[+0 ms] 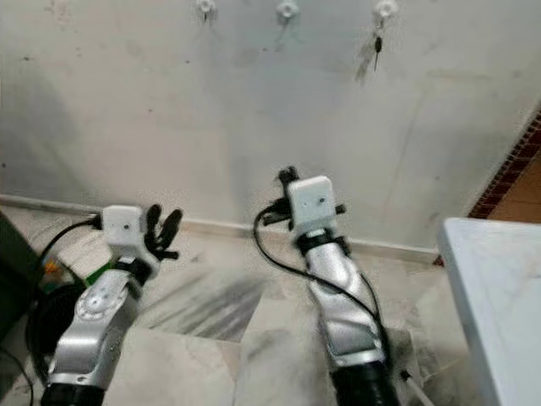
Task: Hang keys on a hook
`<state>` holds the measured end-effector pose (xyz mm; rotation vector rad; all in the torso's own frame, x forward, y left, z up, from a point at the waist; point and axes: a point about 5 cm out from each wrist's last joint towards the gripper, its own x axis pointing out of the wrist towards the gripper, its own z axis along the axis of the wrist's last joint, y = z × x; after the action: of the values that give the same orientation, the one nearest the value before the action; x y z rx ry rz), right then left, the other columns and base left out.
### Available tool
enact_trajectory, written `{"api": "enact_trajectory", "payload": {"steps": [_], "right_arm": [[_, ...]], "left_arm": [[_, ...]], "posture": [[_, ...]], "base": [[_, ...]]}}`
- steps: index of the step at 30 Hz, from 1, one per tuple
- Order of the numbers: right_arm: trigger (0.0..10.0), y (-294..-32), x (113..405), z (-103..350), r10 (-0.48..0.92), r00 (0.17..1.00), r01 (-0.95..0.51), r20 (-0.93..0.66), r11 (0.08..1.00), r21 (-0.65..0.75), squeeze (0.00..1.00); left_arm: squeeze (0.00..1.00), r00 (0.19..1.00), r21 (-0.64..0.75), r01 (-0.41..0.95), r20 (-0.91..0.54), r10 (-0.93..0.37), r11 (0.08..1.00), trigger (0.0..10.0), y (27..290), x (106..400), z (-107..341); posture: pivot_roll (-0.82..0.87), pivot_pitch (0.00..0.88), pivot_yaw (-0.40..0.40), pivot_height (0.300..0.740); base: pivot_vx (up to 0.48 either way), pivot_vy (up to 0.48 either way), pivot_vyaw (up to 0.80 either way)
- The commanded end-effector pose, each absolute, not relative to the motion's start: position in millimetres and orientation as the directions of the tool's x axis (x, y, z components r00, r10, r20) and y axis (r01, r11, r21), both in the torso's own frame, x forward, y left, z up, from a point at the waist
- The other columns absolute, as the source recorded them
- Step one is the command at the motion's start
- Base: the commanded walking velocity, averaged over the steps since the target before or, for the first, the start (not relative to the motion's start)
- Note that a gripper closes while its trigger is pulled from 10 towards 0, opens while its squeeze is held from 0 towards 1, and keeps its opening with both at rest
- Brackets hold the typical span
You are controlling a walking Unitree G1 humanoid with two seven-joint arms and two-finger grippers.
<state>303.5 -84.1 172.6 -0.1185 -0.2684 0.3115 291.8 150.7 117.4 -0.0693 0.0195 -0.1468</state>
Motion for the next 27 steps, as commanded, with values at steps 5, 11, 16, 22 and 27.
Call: {"api": "enact_trajectory", "payload": {"steps": [5, 11, 16, 22, 27], "right_arm": [[10.0, -92.2, 306.4, 172.2, 0.288, 0.925, -0.253, 0.248, 0.953, -0.164, 0.0], [10.0, -90.4, 305.9, 173.2, 0.288, 0.923, -0.253, 0.254, 0.954, -0.164, 0.0], [10.0, -90.1, 305.9, 175.0, 0.29, 0.921, -0.252, 0.261, 0.953, -0.168, 0.0], [10.0, -90.9, 306.6, 177.9, 0.287, 0.918, -0.246, 0.272, 0.953, -0.176, 0.0], [10.0, -89.5, 307.5, 180.0, 0.293, 0.915, -0.249, 0.278, 0.951, -0.185, 0.0]], "left_arm": [[0.0, 0.984, -0.076, 0.179, 0.003, -0.18, 0.981, 10.0, 144.2, 292.4, 121.7], [0.0, 0.983, -0.077, 0.181, 0.0, -0.181, 0.981, 10.0, 144.2, 292.0, 121.5], [0.0, 0.982, -0.08, 0.187, -0.002, -0.188, 0.979, 10.0, 141.2, 290.8, 120.2], [0.0, 0.982, -0.079, 0.19, -0.005, -0.191, 0.979, 10.0, 138.9, 290.0, 118.9], [0.0, 0.983, -0.078, 0.184, -0.003, -0.185, 0.98, 10.0, 138.1, 291.1, 119.6]], "posture": [[0.0, 0.0, 0.061, 0.74], [-0.01, 0.0, 0.06, 0.74], [-0.01, 0.0, 0.057, 0.74], [-0.01, 0.0, 0.055, 0.74], [-0.02, 0.006, 0.052, 0.74]], "base": [[0.39, 0.278, 0.0], [0.392, 0.276, 0.0], [0.398, 0.269, 0.0], [0.454, 0.0, 0.0], [0.48, 0.0, 0.0]]}}
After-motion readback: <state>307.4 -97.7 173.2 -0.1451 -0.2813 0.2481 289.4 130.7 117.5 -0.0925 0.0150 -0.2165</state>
